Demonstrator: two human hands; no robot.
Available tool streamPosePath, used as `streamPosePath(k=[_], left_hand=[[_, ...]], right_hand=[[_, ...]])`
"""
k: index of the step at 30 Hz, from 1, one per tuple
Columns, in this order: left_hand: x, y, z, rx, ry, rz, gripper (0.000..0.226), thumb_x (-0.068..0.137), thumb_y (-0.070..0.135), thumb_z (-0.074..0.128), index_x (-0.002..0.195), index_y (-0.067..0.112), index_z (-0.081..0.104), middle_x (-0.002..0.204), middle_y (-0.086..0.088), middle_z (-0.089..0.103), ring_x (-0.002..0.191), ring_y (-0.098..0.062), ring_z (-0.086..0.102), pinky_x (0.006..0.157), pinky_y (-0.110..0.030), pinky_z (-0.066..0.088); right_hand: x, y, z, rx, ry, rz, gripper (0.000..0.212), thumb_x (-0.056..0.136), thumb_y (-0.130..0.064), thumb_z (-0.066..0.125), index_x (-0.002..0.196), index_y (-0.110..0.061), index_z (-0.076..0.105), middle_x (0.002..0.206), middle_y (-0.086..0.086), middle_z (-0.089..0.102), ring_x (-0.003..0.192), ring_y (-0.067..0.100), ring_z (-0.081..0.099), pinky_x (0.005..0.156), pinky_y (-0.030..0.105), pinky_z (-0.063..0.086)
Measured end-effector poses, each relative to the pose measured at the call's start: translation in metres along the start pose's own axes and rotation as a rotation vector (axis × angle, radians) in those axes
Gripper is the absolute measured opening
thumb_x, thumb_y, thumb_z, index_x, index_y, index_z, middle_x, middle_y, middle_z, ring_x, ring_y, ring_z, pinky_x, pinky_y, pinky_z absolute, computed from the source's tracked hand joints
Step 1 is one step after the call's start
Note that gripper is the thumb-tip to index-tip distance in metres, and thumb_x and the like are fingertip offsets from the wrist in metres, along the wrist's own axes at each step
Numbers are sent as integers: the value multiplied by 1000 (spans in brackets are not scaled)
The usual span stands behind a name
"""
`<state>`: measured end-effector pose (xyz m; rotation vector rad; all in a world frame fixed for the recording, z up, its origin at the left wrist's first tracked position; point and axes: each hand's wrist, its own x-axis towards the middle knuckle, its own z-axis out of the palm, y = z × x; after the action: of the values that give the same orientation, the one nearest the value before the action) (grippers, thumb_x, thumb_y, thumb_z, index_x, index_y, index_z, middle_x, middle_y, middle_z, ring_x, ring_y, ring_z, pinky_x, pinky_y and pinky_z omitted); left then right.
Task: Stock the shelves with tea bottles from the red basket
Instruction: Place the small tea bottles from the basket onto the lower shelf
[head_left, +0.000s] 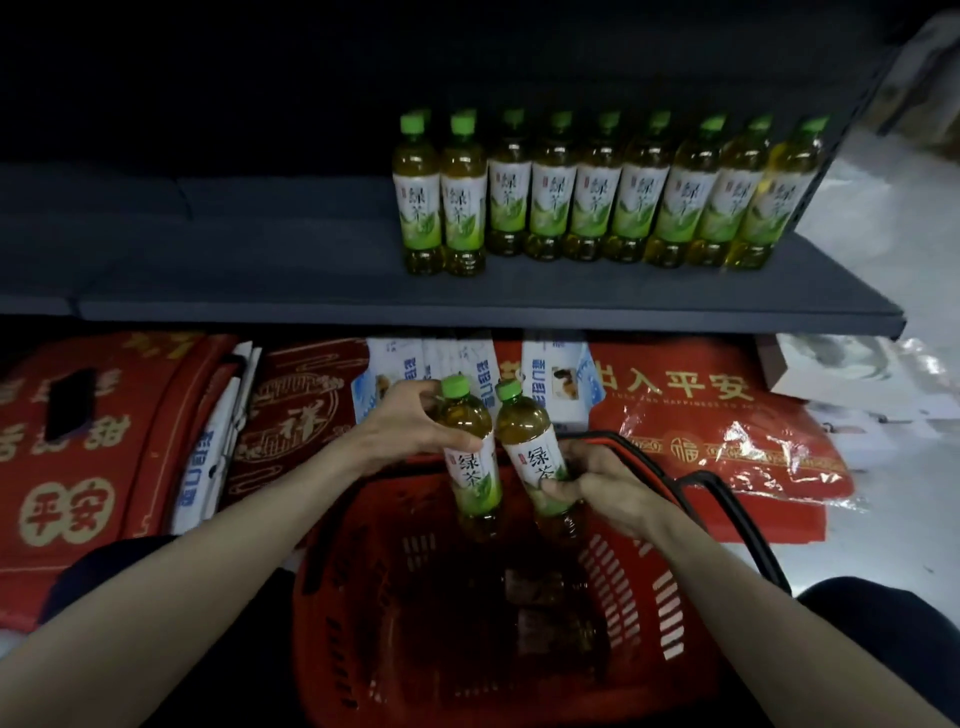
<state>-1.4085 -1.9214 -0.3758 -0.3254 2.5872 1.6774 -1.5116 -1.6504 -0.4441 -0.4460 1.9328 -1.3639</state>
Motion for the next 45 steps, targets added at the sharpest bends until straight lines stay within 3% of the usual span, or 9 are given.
streamPosePath(k=[4, 9, 15, 21, 27, 32, 35, 40, 45], left_hand=[[14, 41, -17, -15, 81, 95, 46, 69, 19, 97, 110, 11, 78, 108, -3, 81, 106, -21, 76, 99, -41, 59], [37, 87, -39, 4, 151, 203, 47, 71, 23, 97, 112, 15, 77, 109, 2, 81, 105, -14, 76, 101, -41, 57], [68, 142, -59, 45, 215, 313, 40, 77, 17, 92, 113, 21, 76, 111, 9, 80, 107, -7, 74, 103, -38, 56], [108, 184, -61, 68, 274, 424, 45, 81, 17, 88, 121, 24, 70, 114, 13, 75, 106, 7, 67, 95, -24, 53], [150, 185, -66, 80, 290, 407, 43, 79, 22, 90, 117, 28, 70, 112, 10, 78, 111, -11, 72, 104, -51, 54], [167, 176, -63, 91, 287, 388, 50, 73, 37, 90, 118, 29, 70, 112, 12, 78, 113, -10, 71, 105, -53, 53], [171, 170, -61, 81, 297, 402, 64, 66, 51, 85, 125, 30, 68, 115, 13, 78, 117, -10, 70, 108, -52, 51], [177, 164, -54, -22, 291, 420, 46, 86, 15, 84, 127, 24, 66, 118, 11, 77, 117, -5, 69, 110, -49, 51], [167, 153, -36, -144, 403, 459, 70, 86, 13, 84, 148, 19, 53, 131, 13, 70, 123, -1, 65, 108, -33, 53]], right_hand=[[2, -41, -8, 98, 55, -121, 45, 87, 10, 73, 128, -5, 62, 117, 6, 77, 113, 22, 72, 94, 33, 59], [11, -92, -25, 151, 140, -247, 42, 89, 4, 74, 128, -10, 62, 117, 8, 77, 109, 31, 74, 93, 48, 58], [29, -147, -51, 194, 172, -363, 45, 95, 8, 64, 134, -12, 56, 123, 7, 74, 115, 20, 71, 90, 29, 59], [64, -184, -74, 226, 235, -415, 46, 98, 1, 64, 137, -22, 56, 125, 3, 73, 123, 24, 66, 105, 46, 54], [90, -197, -85, 234, 308, -403, 57, 97, -7, 68, 149, -20, 47, 130, 2, 68, 123, 21, 63, 108, 50, 52], [105, -198, -90, 221, 308, -409, 53, 99, -5, 66, 146, -19, 48, 121, -5, 68, 109, 5, 64, 80, 20, 59], [113, -195, -89, 233, 313, -401, 53, 99, -2, 65, 145, -19, 48, 119, -4, 68, 108, 5, 64, 69, 12, 56], [119, -189, -89, 233, 327, -400, 55, 99, -3, 65, 147, -22, 47, 125, -4, 65, 114, 6, 61, 72, 13, 55], [120, -184, -94, 137, 336, -393, 61, 94, -12, 73, 149, -26, 50, 142, 3, 59, 129, 18, 58, 99, 29, 53]])
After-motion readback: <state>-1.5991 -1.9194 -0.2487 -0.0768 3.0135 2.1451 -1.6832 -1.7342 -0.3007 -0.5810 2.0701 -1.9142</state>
